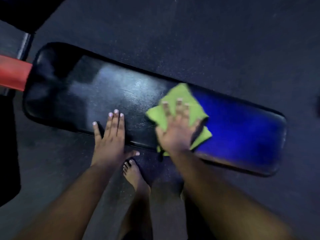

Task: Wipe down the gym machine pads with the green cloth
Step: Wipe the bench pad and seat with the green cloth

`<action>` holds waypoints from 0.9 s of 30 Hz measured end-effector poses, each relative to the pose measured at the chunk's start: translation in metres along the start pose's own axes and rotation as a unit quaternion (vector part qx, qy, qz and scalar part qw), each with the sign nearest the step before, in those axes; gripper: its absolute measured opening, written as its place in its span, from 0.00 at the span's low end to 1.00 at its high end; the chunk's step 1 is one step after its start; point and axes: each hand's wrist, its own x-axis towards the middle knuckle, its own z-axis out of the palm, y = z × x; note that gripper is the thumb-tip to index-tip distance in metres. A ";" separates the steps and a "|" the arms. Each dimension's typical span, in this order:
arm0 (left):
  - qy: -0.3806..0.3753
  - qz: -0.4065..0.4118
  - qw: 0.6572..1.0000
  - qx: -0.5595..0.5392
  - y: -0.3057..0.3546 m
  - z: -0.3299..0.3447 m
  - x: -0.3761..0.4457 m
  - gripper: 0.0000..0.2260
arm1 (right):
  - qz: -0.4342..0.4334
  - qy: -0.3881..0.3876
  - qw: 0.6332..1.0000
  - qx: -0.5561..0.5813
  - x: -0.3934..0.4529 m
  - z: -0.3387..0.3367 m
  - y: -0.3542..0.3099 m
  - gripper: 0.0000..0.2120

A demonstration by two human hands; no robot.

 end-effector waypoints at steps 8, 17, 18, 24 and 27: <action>-0.023 0.086 0.995 0.047 0.043 0.002 -0.003 0.63 | -0.090 -0.038 0.991 -0.094 -0.074 0.005 0.181 0.47; -0.011 0.076 0.995 0.060 0.106 0.009 0.012 0.67 | -0.141 -0.036 0.989 -0.004 0.020 -0.012 0.078 0.41; -0.010 0.072 0.996 0.059 0.105 0.010 0.012 0.67 | -0.187 -0.043 0.981 -0.011 0.039 -0.020 0.074 0.41; -0.039 0.127 0.989 0.059 0.124 -0.001 0.018 0.67 | -0.014 0.010 1.000 -0.009 0.045 -0.039 0.228 0.39; -0.038 0.152 0.984 0.081 0.154 -0.001 0.025 0.65 | 0.121 0.017 0.992 0.021 0.015 -0.034 0.242 0.37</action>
